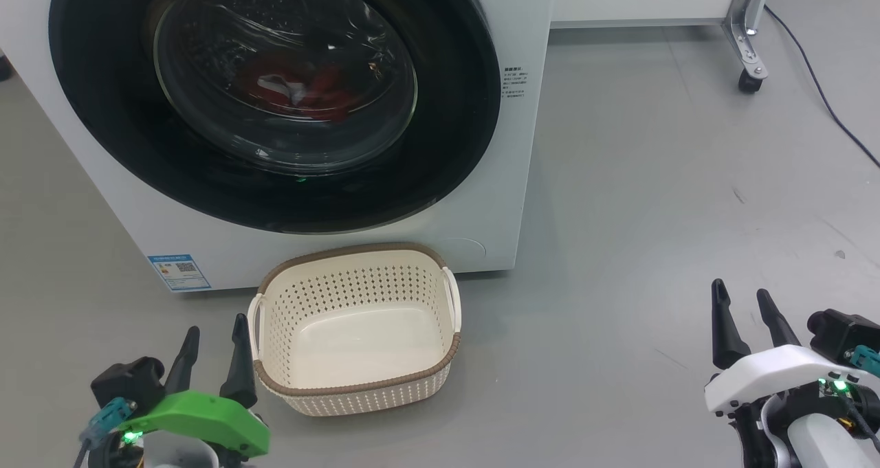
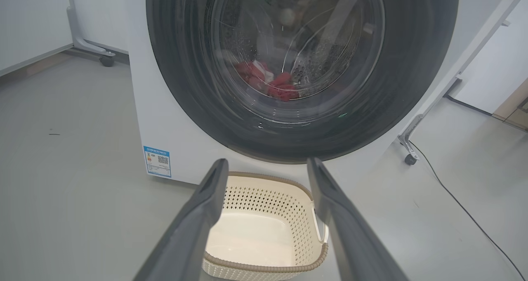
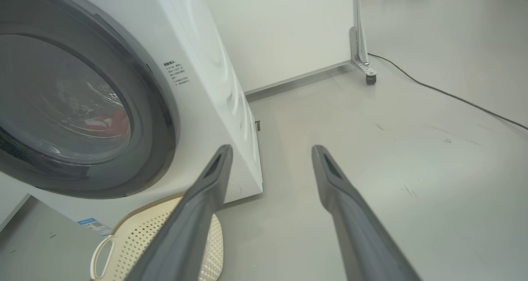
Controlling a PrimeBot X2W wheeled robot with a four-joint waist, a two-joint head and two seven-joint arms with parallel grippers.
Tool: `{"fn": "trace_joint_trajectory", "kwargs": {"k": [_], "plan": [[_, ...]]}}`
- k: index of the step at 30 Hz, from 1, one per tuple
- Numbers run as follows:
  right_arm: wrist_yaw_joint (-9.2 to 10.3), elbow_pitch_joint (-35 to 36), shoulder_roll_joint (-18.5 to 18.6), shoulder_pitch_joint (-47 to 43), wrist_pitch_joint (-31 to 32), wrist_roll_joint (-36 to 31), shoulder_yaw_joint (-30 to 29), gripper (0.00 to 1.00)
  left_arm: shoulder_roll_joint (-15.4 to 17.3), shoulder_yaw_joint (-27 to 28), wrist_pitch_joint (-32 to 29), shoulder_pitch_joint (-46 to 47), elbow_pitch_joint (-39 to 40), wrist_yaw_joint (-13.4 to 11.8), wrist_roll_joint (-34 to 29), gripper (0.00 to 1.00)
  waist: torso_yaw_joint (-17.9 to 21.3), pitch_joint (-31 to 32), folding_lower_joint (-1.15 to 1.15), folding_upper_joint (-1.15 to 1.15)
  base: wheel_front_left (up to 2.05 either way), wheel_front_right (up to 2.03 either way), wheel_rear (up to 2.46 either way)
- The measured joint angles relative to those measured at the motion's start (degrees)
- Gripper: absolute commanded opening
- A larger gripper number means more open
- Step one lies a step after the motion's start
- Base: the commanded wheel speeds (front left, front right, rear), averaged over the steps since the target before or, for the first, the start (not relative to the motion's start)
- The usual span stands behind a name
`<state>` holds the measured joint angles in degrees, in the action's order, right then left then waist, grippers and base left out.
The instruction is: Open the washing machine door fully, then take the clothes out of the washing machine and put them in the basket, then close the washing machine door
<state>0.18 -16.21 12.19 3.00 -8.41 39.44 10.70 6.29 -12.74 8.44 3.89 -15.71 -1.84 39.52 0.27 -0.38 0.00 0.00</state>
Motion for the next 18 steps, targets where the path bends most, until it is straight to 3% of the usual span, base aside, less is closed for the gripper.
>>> {"fn": "trace_joint_trajectory", "kwargs": {"k": [18], "plan": [[1.87, -0.02, 0.56, 0.24, -2.86, -12.13, 4.21, 1.00, -0.12, -2.43, 2.99, 1.00, -1.53, -2.00, -12.40, 1.00, -0.15, -0.15, 0.00, 0.00, 0.00, 0.00, 0.00]]}}
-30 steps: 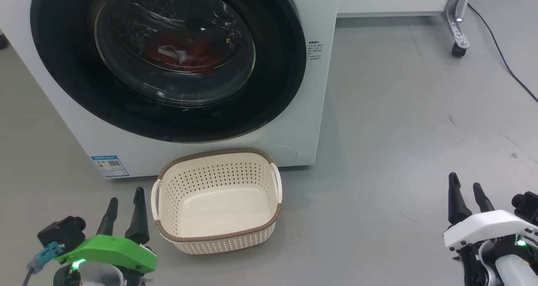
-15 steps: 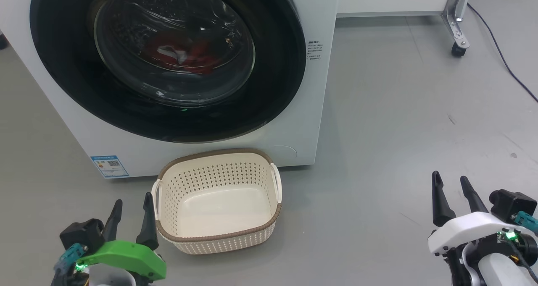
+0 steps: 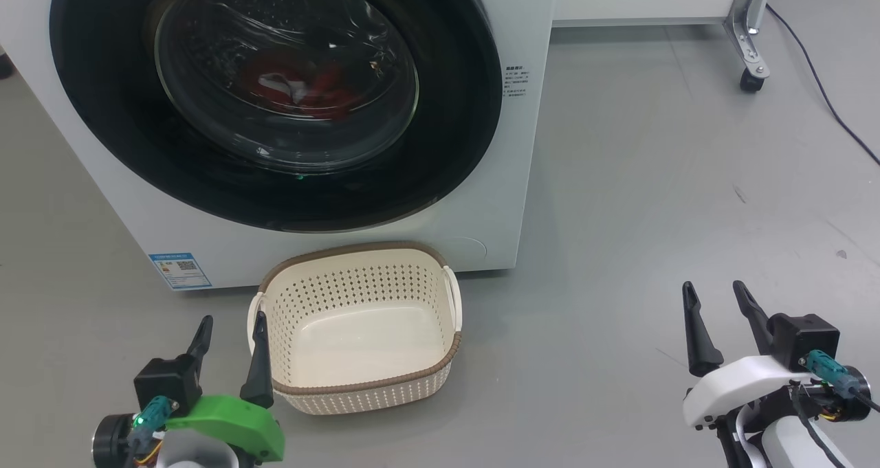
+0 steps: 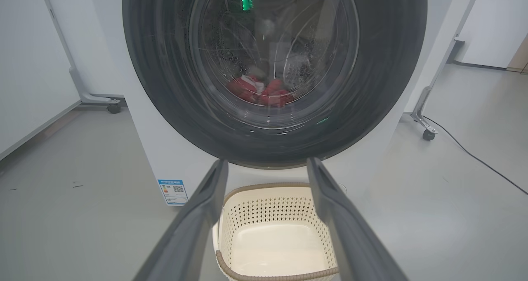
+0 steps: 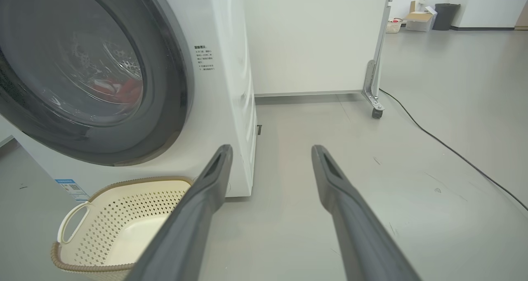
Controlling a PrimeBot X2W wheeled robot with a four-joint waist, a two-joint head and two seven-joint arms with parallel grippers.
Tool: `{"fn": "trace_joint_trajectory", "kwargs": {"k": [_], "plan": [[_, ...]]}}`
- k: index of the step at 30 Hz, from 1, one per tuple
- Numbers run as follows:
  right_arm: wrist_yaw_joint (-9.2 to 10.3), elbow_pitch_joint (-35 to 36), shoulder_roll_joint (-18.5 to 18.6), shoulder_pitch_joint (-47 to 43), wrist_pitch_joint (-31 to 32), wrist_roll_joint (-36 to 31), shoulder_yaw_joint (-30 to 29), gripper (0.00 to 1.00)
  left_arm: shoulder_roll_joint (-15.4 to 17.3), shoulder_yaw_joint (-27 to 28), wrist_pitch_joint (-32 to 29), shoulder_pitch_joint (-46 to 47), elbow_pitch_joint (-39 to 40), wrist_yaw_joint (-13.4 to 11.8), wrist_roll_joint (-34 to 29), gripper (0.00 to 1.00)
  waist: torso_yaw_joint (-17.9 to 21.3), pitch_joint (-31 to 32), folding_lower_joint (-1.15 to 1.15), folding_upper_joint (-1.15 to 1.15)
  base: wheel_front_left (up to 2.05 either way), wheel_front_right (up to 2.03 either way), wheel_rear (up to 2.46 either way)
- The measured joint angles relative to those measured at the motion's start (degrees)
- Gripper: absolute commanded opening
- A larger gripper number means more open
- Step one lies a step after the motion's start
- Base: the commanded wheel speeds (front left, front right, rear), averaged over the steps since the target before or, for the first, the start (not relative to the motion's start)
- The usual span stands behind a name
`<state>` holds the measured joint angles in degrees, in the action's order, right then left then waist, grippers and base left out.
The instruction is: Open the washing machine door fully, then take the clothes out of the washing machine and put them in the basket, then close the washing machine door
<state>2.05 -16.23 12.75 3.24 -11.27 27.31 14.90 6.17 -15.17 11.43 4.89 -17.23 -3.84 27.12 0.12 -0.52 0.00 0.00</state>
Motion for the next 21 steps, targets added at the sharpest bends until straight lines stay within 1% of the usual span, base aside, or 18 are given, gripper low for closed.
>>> {"fn": "trace_joint_trajectory", "kwargs": {"k": [5, 11, 13, 21], "plan": [[0.62, 0.01, 0.18, 0.41, -0.73, -3.15, 0.55, 1.00, -0.03, -0.60, 0.78, 0.15, -0.62, -0.64, -2.85, 1.00, -0.02, -0.08, 0.00, 0.00, 0.00, 0.00, 0.00], [0.76, 0.00, 0.43, 0.80, -1.75, -6.12, 1.07, 1.00, -0.08, -1.40, 1.75, 0.45, -0.91, -1.25, -5.94, 1.00, -0.05, -0.12, 0.00, 0.00, 0.00, 0.00, 0.00], [1.08, 0.00, 0.53, 0.93, -1.99, -7.14, 1.23, 1.00, -0.15, -1.40, 1.82, 0.55, -0.96, -1.62, -7.19, 1.00, -0.06, -0.13, 0.00, 0.00, 0.00, 0.00, 0.00], [1.63, 0.00, 0.71, 0.93, -2.70, -10.81, 2.10, 1.00, -0.51, -1.52, 2.85, 1.02, -1.11, -1.94, -10.68, 1.00, -0.14, -0.16, 0.00, 0.00, 0.00, 0.00, 0.00]]}}
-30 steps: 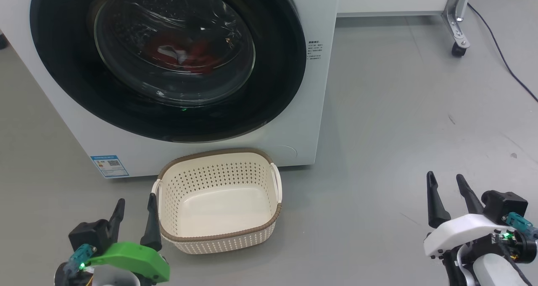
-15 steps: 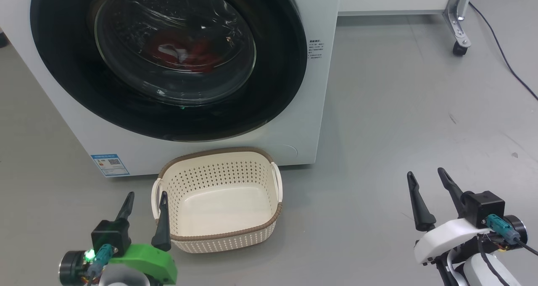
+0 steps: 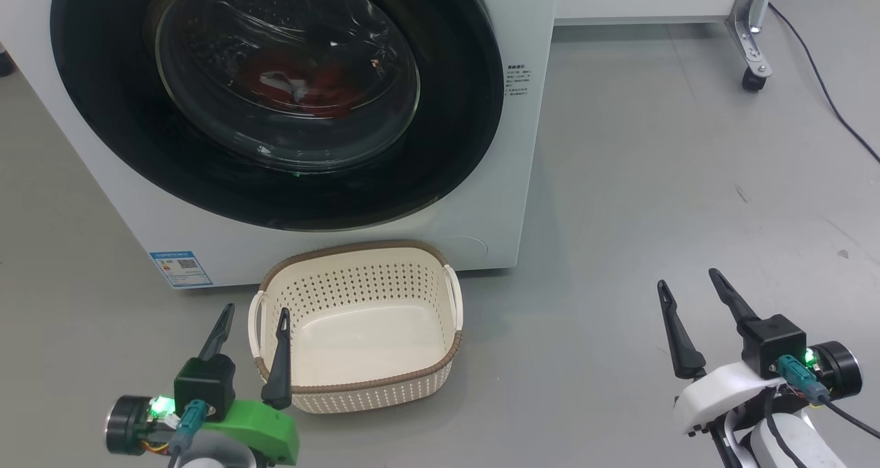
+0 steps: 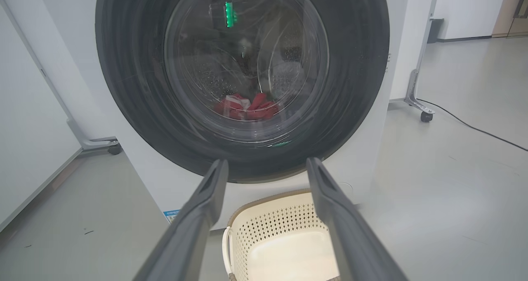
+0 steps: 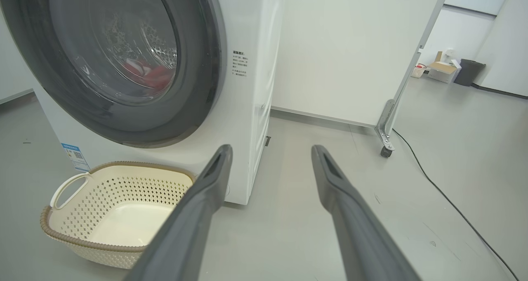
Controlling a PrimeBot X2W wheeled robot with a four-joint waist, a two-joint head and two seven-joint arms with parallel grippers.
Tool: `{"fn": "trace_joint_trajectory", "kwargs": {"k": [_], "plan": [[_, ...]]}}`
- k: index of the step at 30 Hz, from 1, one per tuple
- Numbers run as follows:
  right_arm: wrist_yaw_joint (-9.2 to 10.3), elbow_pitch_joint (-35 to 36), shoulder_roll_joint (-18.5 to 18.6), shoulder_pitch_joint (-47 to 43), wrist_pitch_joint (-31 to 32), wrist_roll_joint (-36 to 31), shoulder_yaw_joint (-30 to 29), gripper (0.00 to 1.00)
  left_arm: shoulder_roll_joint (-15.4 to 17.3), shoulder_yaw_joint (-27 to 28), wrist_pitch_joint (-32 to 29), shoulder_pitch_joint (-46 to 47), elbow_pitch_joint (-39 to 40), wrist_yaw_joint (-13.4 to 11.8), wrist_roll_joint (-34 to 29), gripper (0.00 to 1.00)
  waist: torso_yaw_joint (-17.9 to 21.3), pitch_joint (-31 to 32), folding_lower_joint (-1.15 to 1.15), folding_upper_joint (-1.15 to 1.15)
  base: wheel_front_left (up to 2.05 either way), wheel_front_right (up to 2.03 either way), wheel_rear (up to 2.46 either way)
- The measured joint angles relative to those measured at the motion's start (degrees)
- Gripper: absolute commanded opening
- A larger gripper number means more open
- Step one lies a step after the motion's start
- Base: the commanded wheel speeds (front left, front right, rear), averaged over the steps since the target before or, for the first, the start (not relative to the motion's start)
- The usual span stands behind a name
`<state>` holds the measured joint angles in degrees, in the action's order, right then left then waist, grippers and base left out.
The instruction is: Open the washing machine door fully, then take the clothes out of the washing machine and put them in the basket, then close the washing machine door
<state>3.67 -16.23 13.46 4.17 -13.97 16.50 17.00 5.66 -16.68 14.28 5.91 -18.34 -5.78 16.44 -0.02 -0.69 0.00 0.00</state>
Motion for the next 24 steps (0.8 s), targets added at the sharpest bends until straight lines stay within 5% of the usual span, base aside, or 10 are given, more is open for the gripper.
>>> {"fn": "trace_joint_trajectory", "kwargs": {"k": [17, 18, 19, 20, 24], "plan": [[-0.01, 0.00, -0.10, 0.01, -0.05, -0.03, -1.27, 1.00, -0.83, 0.77, 0.01, 0.01, -1.29, -0.24, 0.02, 1.00, -0.07, 0.06, 0.00, 0.00, 0.00, 0.00, 0.00], [-0.01, 0.00, -0.11, 0.01, -0.05, -0.03, -1.29, 0.77, -0.88, 0.86, 0.01, 0.01, -1.30, -0.24, 0.03, 1.00, -0.07, 0.05, 0.00, 0.00, 0.00, 0.00, 0.00], [-0.01, 0.01, -0.15, 0.01, -0.05, -0.03, -1.34, 0.07, -0.90, 0.92, 0.01, 0.01, -1.31, -0.24, 0.03, 1.00, -0.07, 0.04, 0.00, 0.00, 0.00, 0.00, 0.00], [-0.02, 0.00, -0.19, 0.01, -0.05, -0.03, -1.36, 0.00, -0.91, 0.99, 0.01, 0.01, -1.31, -0.24, 0.03, 1.00, -0.07, 0.02, 0.00, 0.00, 0.00, 0.00, 0.00], [-0.05, 0.00, -0.49, 0.00, -0.05, -0.01, -1.54, 0.00, -1.01, 1.12, 0.01, 0.02, -1.36, -0.24, 0.03, 1.00, -0.06, -0.09, 0.00, 0.00, 0.00, 0.00, 0.00]]}}
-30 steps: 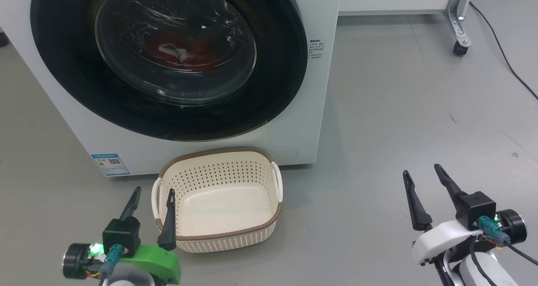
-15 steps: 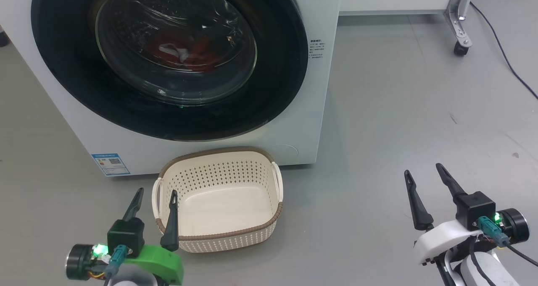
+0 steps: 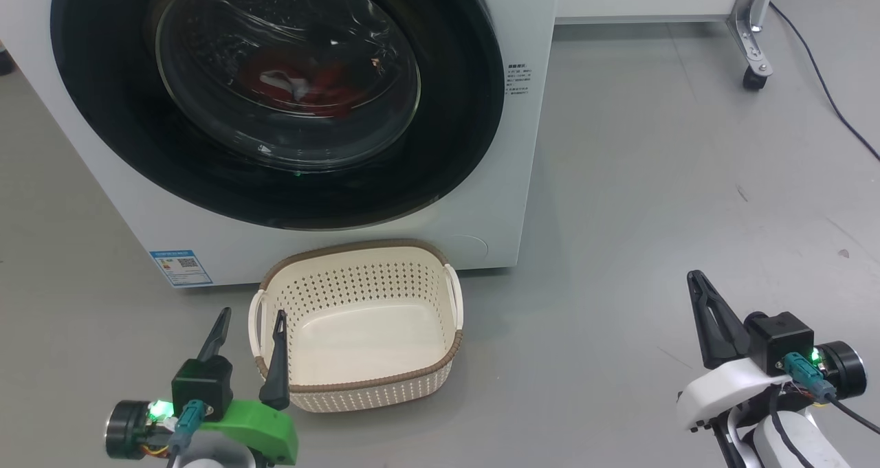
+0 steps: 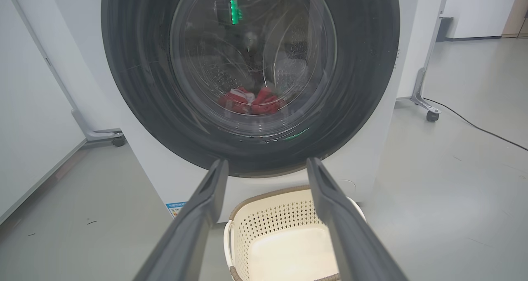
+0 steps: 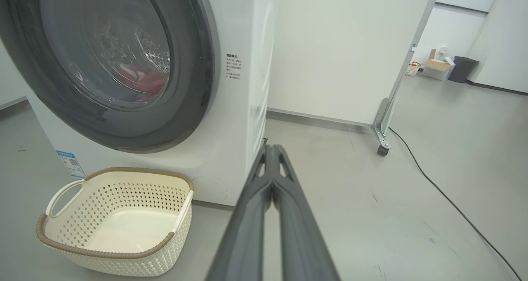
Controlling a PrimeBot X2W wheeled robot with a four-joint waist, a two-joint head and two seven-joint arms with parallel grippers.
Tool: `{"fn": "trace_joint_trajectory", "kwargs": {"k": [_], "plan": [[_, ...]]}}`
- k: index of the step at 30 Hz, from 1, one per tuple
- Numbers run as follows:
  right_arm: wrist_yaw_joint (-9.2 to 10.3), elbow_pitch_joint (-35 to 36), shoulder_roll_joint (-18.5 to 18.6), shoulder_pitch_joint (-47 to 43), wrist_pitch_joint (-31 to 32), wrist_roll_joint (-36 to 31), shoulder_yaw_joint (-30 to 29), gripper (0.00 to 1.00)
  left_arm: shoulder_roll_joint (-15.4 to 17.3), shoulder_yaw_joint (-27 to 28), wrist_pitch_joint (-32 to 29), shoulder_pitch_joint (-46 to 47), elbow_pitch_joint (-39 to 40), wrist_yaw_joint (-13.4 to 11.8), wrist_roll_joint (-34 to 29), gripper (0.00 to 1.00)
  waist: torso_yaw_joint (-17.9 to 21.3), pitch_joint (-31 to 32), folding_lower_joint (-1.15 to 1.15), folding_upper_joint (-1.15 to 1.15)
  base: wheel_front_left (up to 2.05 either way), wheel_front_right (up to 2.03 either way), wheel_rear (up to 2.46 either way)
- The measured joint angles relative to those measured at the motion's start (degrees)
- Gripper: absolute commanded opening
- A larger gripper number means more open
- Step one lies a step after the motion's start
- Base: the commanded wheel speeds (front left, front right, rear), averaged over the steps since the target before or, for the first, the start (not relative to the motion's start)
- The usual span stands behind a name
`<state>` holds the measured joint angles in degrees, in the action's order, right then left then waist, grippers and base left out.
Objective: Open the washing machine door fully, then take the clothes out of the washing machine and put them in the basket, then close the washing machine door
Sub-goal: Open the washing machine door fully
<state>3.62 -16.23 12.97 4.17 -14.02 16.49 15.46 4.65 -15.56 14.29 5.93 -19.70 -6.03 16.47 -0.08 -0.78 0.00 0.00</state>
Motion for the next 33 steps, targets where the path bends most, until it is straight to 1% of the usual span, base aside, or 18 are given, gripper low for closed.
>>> {"fn": "trace_joint_trajectory", "kwargs": {"k": [3, 9, 12, 17, 20, 24, 25, 28, 29, 33], "plan": [[-0.09, -0.01, -0.33, 0.00, 0.00, 0.27, -0.32, 0.00, -0.04, 0.09, 0.00, 0.02, 0.00, 0.00, -0.01, 1.00, 0.00, -0.11, 0.00, 0.00, 0.00, 0.00, 0.00], [-1.46, -0.09, -1.77, -0.01, 0.00, 4.24, -2.50, 0.00, -0.11, 0.09, 0.01, 0.38, 0.10, 0.00, -0.01, 1.00, -0.12, -0.84, 0.00, 0.00, 0.00, 0.00, 0.00], [-2.26, -0.05, -3.22, 0.03, 0.00, 7.27, -3.81, 0.00, -0.14, 0.07, 0.01, 1.35, 0.30, 0.00, -0.03, 1.00, -0.29, -1.56, 0.00, 0.00, 0.00, 0.00, 0.00], [-4.46, -0.20, -5.31, 0.59, 0.00, 13.27, -6.17, 0.00, -0.36, -0.09, 0.09, 2.21, 0.89, 0.00, -0.44, 1.00, -0.75, -2.98, 0.00, 0.00, 0.00, 0.00, 0.00], [-6.19, -0.21, -6.77, 2.01, 0.21, 18.26, -8.05, 0.00, -0.48, -0.27, 0.09, 2.77, 1.44, 0.00, -0.67, 1.00, -1.13, -3.94, 0.00, 0.00, 0.00, 0.00, 0.00], [-8.10, -0.45, -8.04, 4.45, 2.40, 24.28, -10.27, 0.00, -0.62, -0.55, 0.11, 3.90, 2.07, 0.00, -0.96, 1.00, -1.71, -5.43, 0.00, 0.00, 0.00, 0.00, 0.00], [-8.62, -0.65, -8.48, 5.88, 3.76, 27.89, -11.82, 0.00, -0.73, -0.76, 0.14, 4.42, 2.36, 0.00, -1.09, 1.00, -2.02, -6.25, 0.00, 0.00, 0.00, 0.00, 0.00], [-9.09, -0.93, -8.69, 8.29, 5.86, 32.99, -13.94, 0.00, -0.97, -1.01, 0.14, 5.26, 3.13, 0.00, -1.47, 1.00, -2.53, -7.56, 0.00, 0.00, 0.00, 0.00, 0.00], [-9.10, -1.08, -8.72, 9.98, 7.19, 36.01, -15.33, 0.00, -1.18, -1.20, 0.14, 5.99, 3.54, 0.00, -1.51, 1.00, -2.91, -8.45, 0.00, 0.00, 0.00, 0.00, 0.00], [-9.61, -1.26, -8.89, 13.55, 10.43, 42.85, -17.55, 0.00, -1.54, -1.48, 0.14, 7.48, 4.26, 0.01, -1.96, 1.00, -3.80, -10.24, 0.00, 0.00, 0.00, 0.00, 0.00]]}}
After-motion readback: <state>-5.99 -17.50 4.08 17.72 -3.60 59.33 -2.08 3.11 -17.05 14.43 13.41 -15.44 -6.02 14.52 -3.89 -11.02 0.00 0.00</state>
